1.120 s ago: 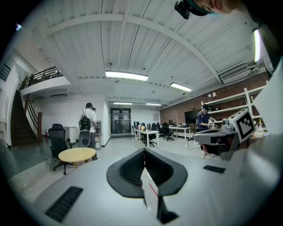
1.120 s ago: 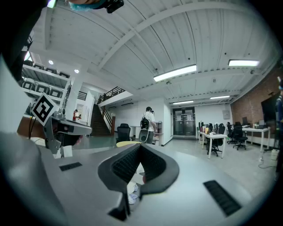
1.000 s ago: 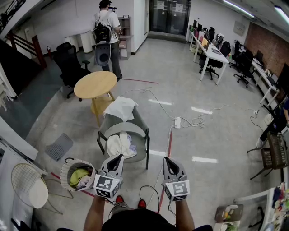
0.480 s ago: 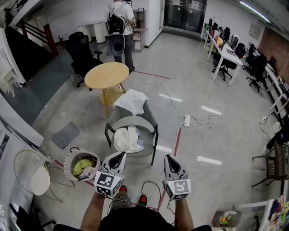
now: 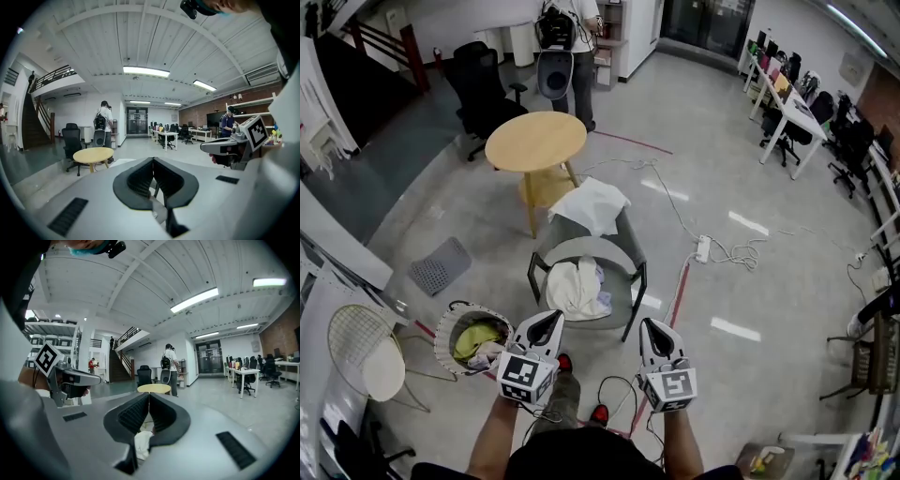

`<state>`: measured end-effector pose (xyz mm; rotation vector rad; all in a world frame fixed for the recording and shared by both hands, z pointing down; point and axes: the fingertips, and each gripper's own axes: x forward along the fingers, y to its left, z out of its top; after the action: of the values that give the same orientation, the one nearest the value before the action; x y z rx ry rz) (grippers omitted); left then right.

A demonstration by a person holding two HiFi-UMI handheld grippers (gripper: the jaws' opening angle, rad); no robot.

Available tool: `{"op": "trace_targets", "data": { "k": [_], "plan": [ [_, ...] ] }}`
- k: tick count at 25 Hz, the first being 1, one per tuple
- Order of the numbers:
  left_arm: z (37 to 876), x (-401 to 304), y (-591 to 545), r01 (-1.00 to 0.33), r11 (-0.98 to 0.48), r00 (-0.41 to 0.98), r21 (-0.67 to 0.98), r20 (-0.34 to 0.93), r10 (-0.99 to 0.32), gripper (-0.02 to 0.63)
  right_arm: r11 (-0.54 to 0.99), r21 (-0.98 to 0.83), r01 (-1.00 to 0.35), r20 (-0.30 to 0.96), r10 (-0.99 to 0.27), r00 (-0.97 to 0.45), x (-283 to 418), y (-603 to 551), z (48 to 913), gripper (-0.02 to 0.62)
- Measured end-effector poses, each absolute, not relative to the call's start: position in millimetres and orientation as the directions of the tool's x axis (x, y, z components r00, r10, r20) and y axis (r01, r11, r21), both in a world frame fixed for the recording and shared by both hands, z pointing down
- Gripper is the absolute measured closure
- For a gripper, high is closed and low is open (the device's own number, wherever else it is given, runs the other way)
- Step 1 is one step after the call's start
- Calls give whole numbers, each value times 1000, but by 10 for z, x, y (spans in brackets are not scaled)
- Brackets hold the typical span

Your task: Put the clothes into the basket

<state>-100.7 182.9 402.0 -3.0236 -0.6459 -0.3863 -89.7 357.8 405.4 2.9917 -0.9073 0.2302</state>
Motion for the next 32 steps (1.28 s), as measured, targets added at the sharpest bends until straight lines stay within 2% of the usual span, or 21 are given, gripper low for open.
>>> {"op": "trace_targets", "data": {
  "k": [13,23,32],
  "plan": [
    [4099,292,702,392,-915,886,91,230,402,598,-827,-22,-562,212,-554,805,364,2451,4140,568],
    [4248,700,342,409,-905,874,118,233,426,598,-817,14,-577,263,-553,790,797,2025,4236,568],
    [4318,1147,349,398,-906,880,144,222,421,598,-805,6,-593,254,-573,779,1301,1931,4239,568]
  ]
}}
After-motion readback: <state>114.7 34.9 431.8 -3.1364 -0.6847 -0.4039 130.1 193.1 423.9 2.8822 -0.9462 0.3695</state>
